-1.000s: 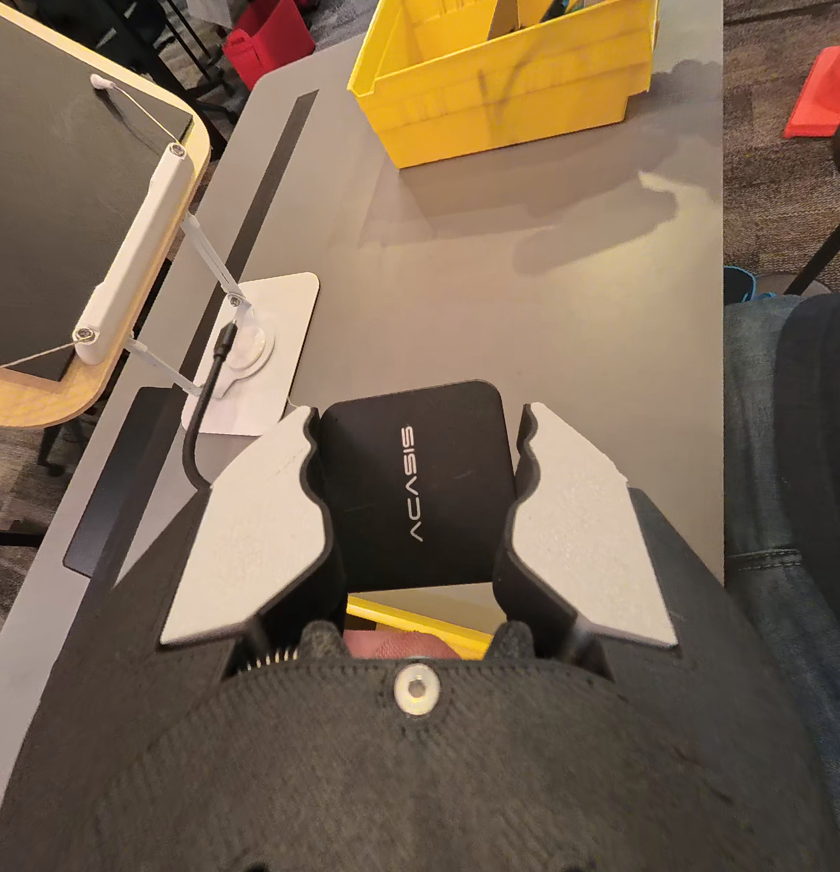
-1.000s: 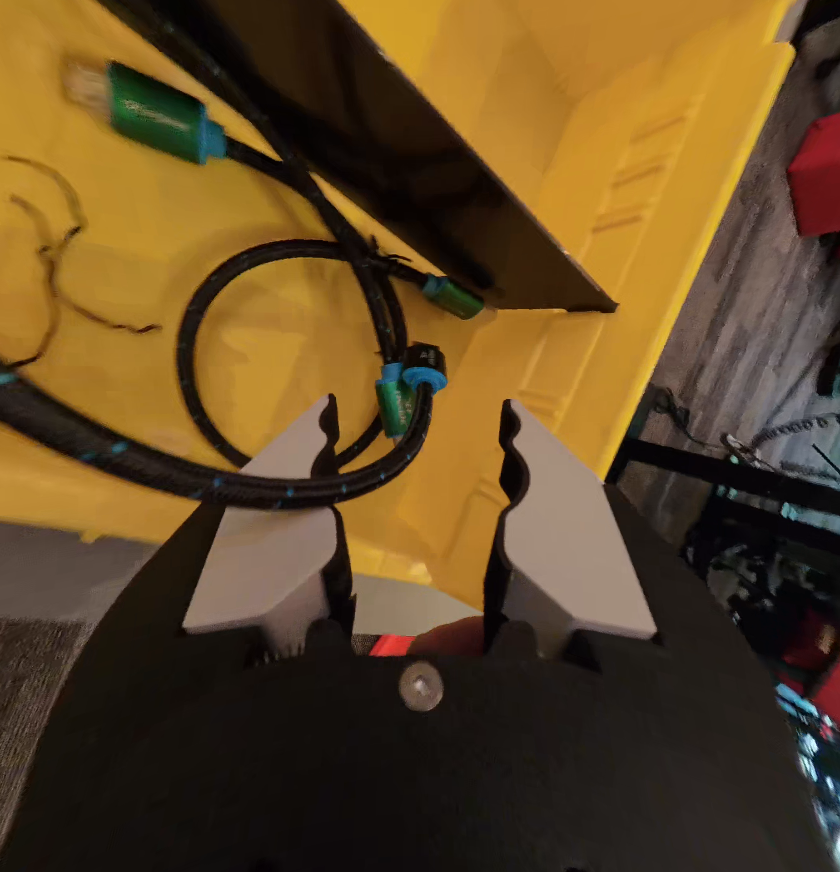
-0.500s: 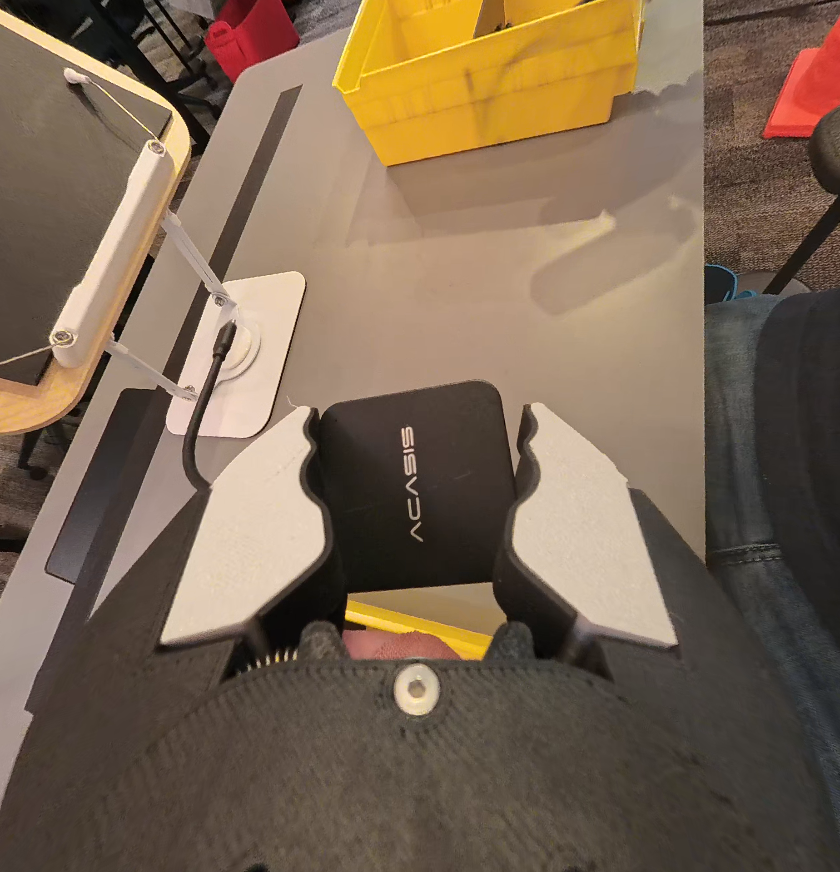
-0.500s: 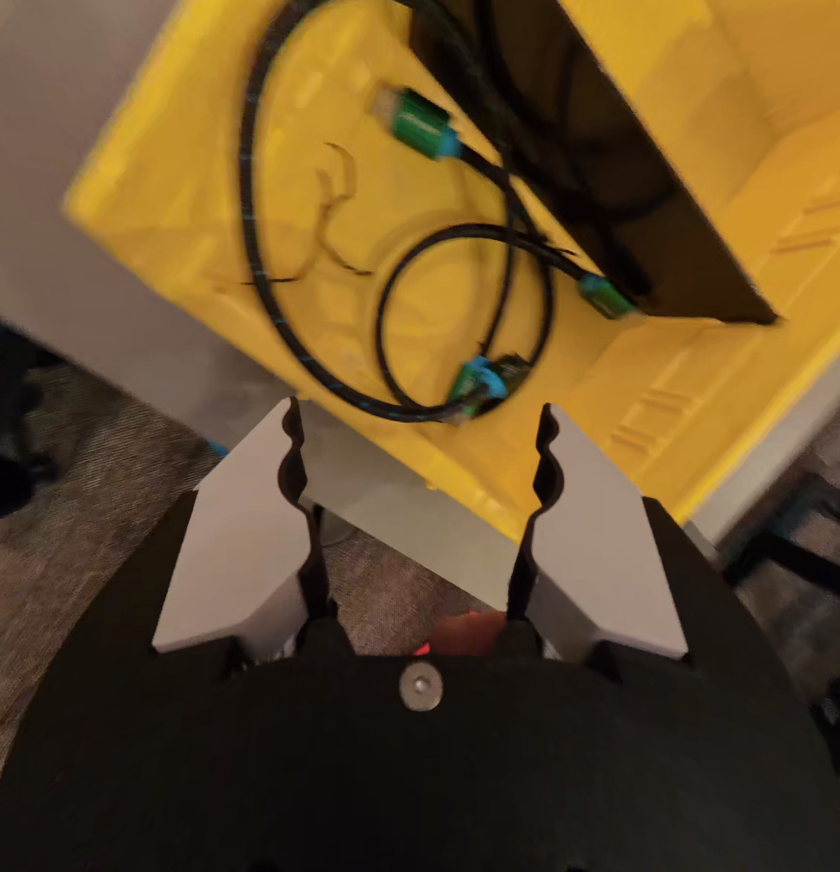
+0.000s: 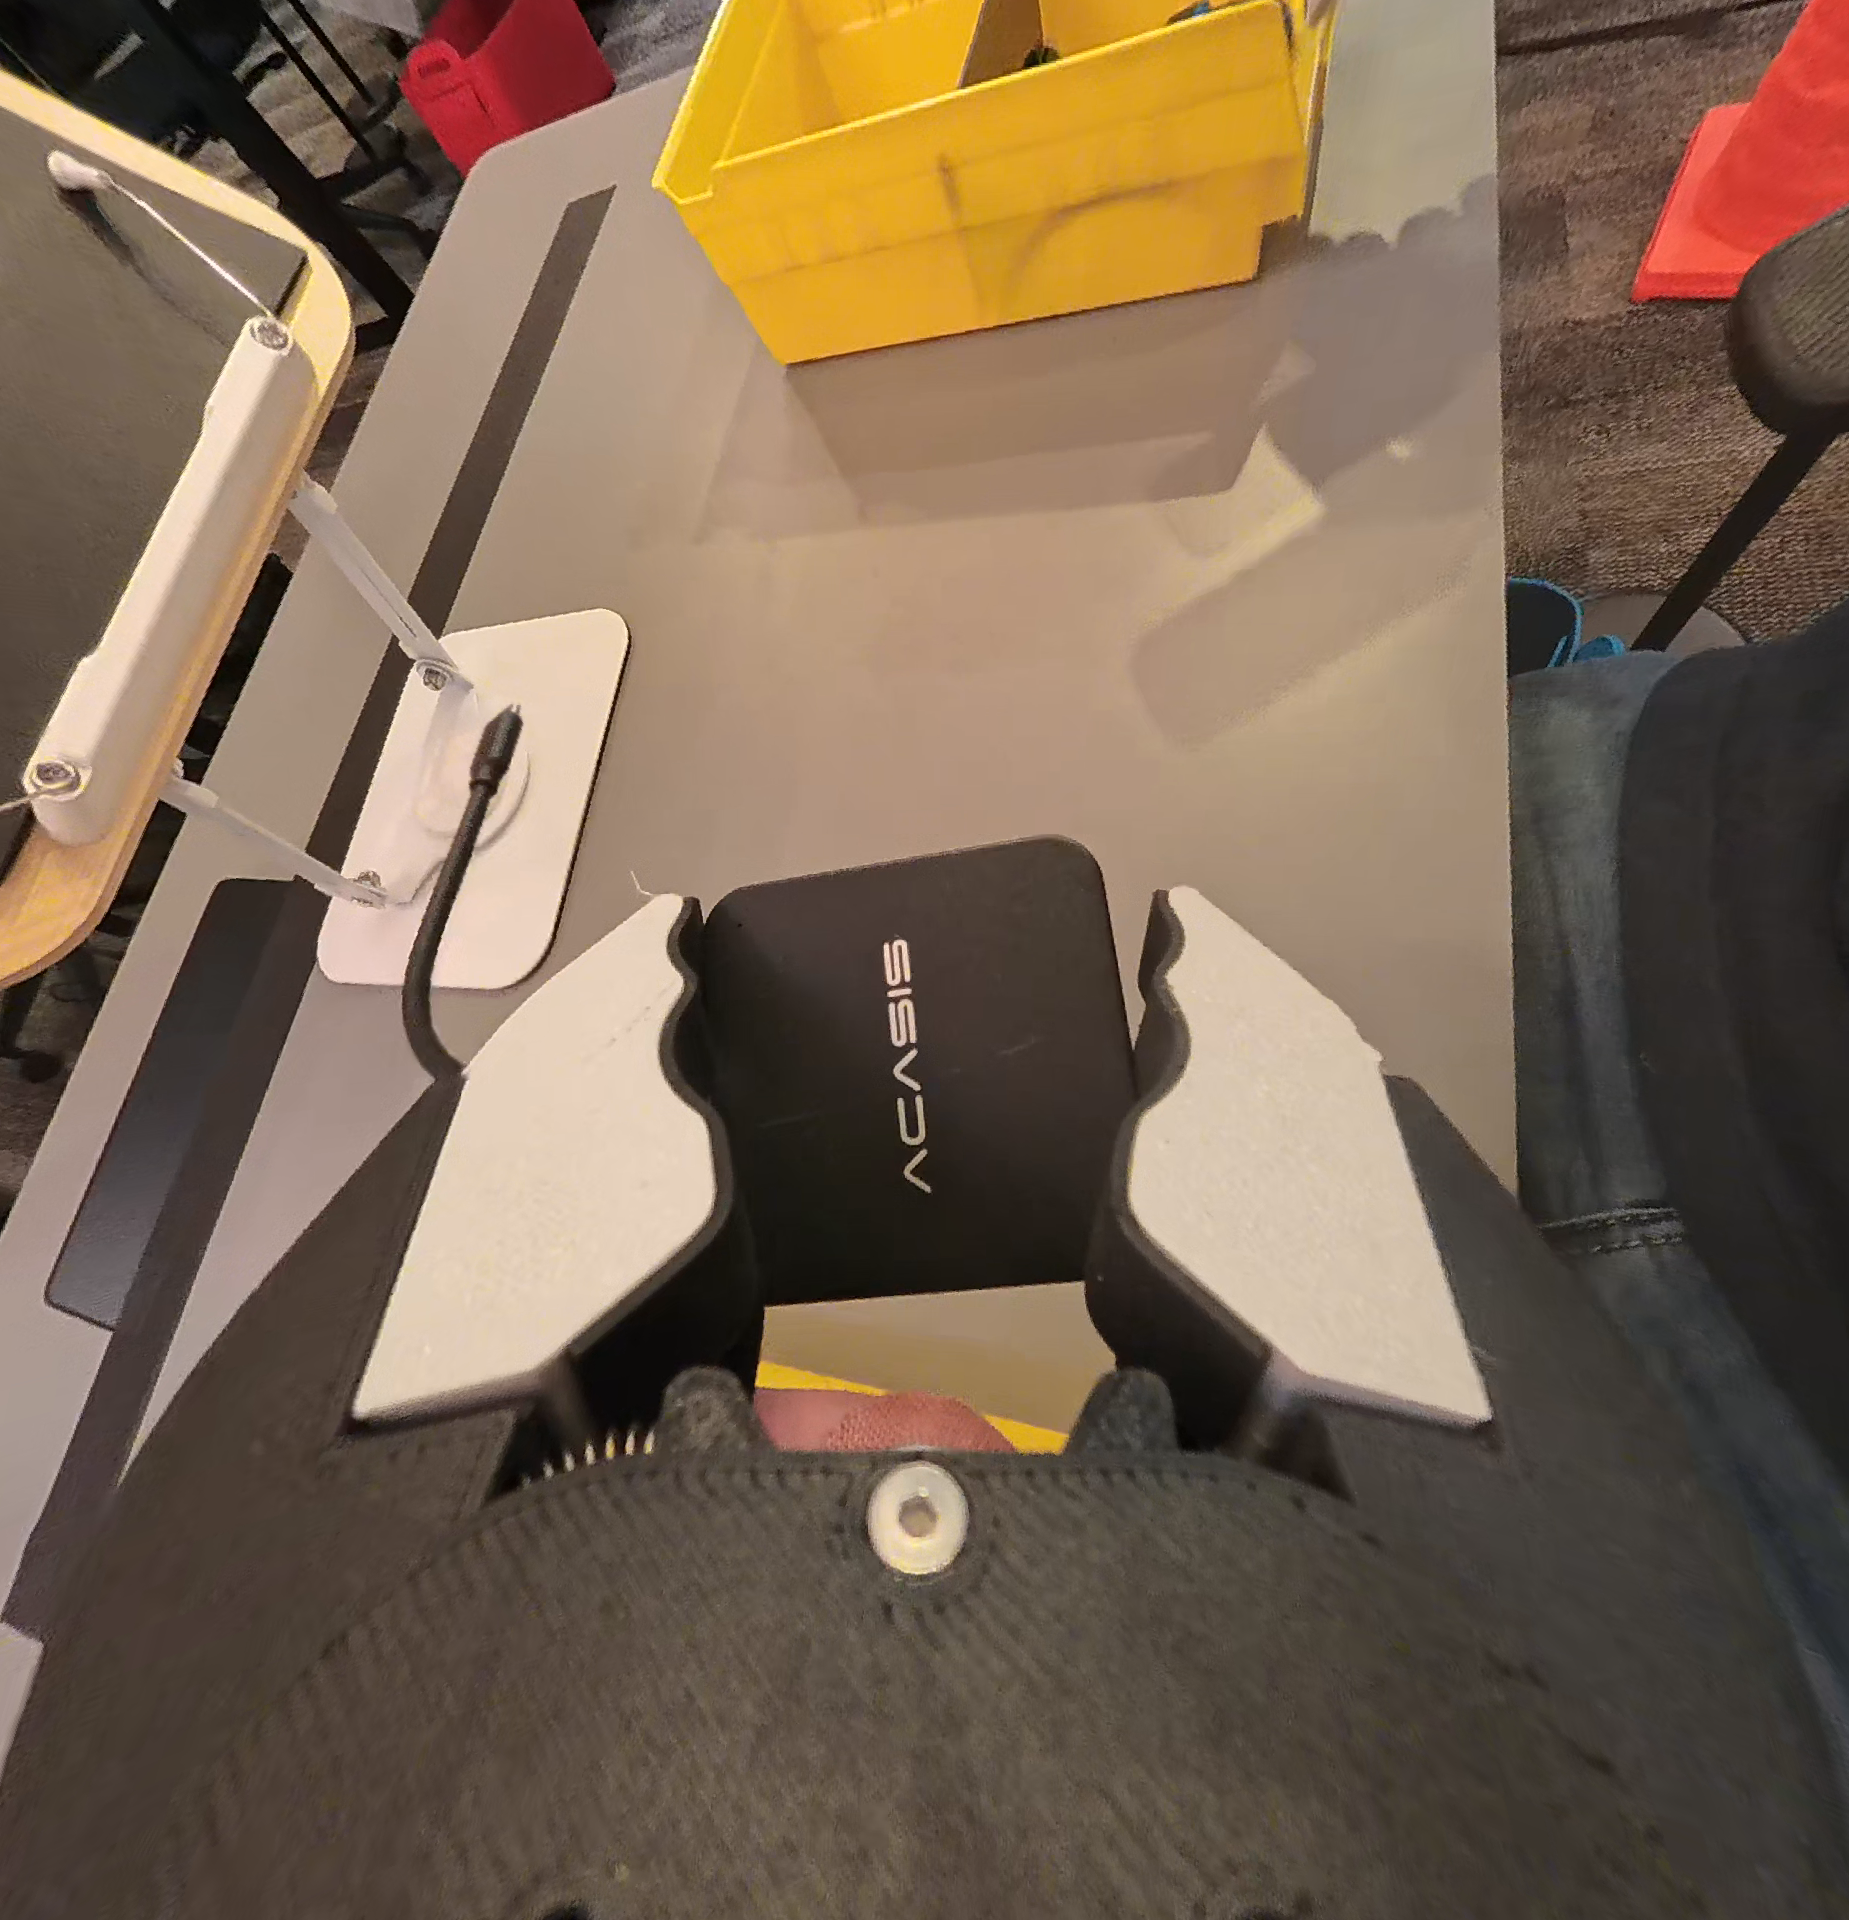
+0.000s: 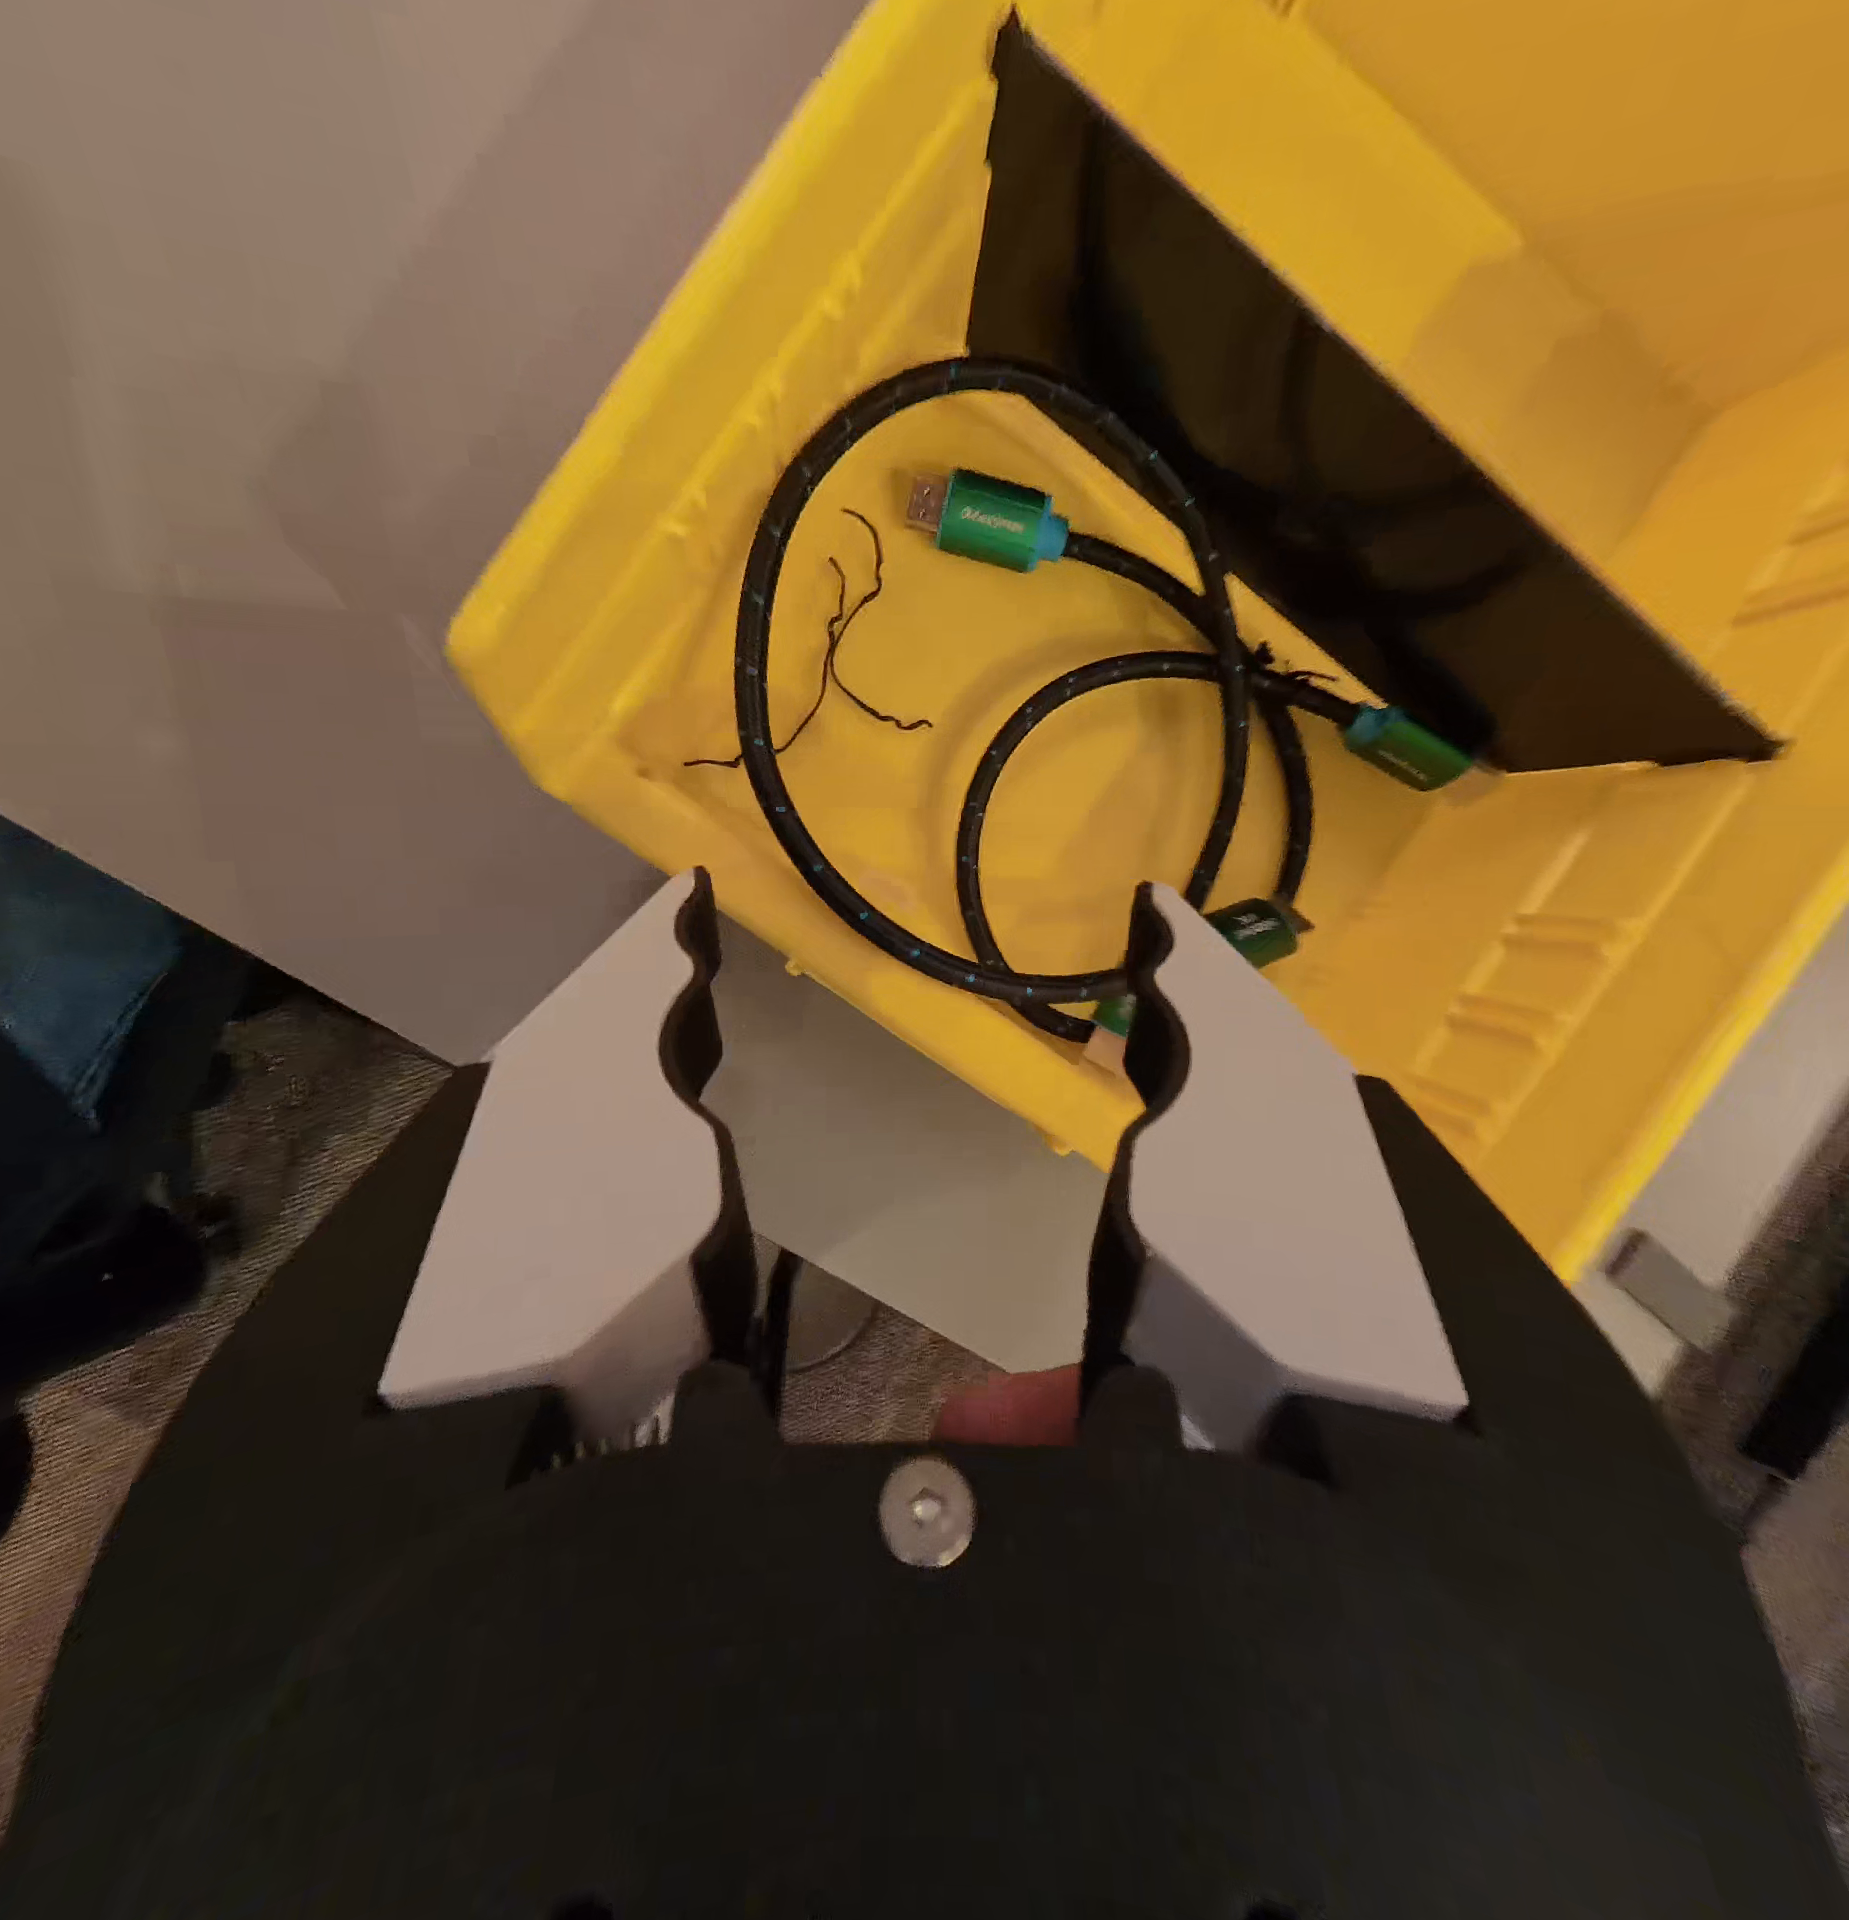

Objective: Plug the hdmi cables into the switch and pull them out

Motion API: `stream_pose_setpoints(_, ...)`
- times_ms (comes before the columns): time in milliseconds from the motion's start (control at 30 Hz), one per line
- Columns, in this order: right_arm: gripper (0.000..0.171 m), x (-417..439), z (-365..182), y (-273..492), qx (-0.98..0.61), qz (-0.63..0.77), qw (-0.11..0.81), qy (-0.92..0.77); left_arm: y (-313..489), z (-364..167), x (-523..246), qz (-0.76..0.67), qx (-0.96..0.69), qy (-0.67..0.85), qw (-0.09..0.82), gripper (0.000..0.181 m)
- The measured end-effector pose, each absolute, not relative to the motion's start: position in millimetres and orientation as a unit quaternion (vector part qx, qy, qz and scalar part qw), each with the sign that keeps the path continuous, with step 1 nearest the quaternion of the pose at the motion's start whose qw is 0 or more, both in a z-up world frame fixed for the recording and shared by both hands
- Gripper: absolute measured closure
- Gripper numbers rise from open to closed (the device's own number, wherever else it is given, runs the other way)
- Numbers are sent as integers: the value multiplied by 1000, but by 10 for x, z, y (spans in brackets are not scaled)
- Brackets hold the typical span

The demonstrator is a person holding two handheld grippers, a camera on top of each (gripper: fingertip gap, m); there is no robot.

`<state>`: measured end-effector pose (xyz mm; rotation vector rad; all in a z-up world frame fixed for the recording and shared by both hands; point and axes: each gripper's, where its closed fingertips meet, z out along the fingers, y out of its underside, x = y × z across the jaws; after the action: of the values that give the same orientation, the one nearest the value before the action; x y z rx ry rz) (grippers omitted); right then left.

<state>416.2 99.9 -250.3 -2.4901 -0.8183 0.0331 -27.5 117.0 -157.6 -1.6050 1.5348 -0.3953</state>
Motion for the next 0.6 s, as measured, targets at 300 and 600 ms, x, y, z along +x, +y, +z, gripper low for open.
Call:
stream_pose_setpoints(300, 98, 1900, -1323, 813, -730, 223, 430, -482, 1026, -1460, 43, -176, -613, 620, 457, 102)
stream_pose_setpoints(600, 112, 79, -1162, 735, -637, 556, 342, -410, 936, -1313, 263, -46, -545, 652, 525, 102)
